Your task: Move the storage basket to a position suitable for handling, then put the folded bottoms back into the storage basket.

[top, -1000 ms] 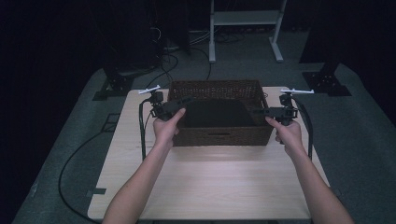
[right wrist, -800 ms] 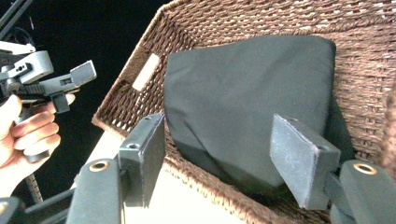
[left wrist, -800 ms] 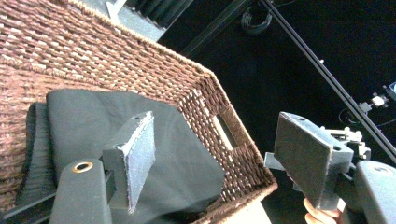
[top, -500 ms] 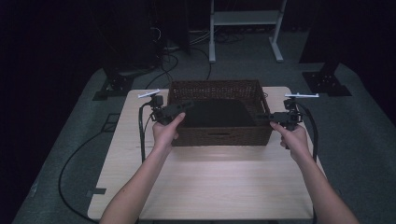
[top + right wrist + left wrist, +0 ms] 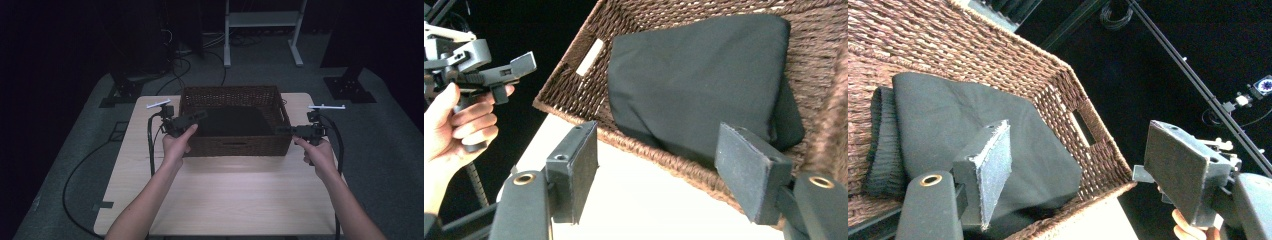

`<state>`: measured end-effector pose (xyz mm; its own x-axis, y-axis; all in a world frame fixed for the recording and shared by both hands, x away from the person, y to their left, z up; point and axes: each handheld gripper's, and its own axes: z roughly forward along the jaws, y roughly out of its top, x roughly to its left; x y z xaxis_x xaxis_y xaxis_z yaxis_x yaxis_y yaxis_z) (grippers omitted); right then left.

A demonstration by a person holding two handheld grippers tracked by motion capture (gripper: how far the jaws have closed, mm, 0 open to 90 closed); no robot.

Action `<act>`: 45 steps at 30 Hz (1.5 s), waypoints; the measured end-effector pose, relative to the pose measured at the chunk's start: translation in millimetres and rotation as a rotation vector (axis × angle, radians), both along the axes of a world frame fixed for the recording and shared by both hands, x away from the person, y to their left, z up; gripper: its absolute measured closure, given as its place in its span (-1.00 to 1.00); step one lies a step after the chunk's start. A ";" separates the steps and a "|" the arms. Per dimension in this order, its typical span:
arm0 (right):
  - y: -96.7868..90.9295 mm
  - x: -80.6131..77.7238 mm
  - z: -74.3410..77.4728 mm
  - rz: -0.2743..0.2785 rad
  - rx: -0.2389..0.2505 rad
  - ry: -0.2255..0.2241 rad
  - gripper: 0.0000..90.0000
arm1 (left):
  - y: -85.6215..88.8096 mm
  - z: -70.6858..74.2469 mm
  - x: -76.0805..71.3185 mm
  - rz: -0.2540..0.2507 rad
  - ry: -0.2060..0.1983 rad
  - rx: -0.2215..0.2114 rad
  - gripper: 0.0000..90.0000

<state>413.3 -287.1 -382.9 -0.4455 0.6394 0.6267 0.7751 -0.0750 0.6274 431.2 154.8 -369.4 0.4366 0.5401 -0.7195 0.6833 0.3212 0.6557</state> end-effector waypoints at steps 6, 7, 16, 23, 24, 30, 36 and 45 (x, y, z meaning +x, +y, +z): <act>0.3 -7.3 -4.6 0.014 -0.005 0.001 -0.31 | 2.2 -5.0 -3.0 -0.007 0.006 -0.006 -0.45; 0.5 -8.7 -5.3 0.015 -0.005 0.007 -0.31 | 2.3 -5.8 -3.7 -0.011 0.005 -0.002 -0.46; -3.3 -22.8 -11.9 0.034 -0.035 0.012 -0.33 | 5.1 -9.3 -16.5 -0.020 -0.003 -0.015 -0.48; -7.3 -32.1 -16.3 0.031 -0.039 0.013 -0.33 | 8.3 -12.8 -21.2 -0.026 0.001 -0.009 -0.48; -8.1 -33.3 -17.8 0.030 -0.038 0.012 -0.33 | 8.8 -13.9 -22.4 -0.024 -0.002 -0.011 -0.49; -13.5 -41.3 -24.6 0.038 -0.006 0.015 -0.33 | 12.5 -21.3 -30.8 -0.015 -0.006 -0.020 -0.49; -17.4 -49.2 -28.0 0.044 -0.006 0.016 -0.33 | 12.7 -26.4 -38.5 -0.022 -0.009 -0.007 -0.50; -22.9 -56.9 -38.9 0.046 0.013 0.027 -0.33 | 14.5 -33.0 -51.7 -0.031 -0.010 0.004 -0.50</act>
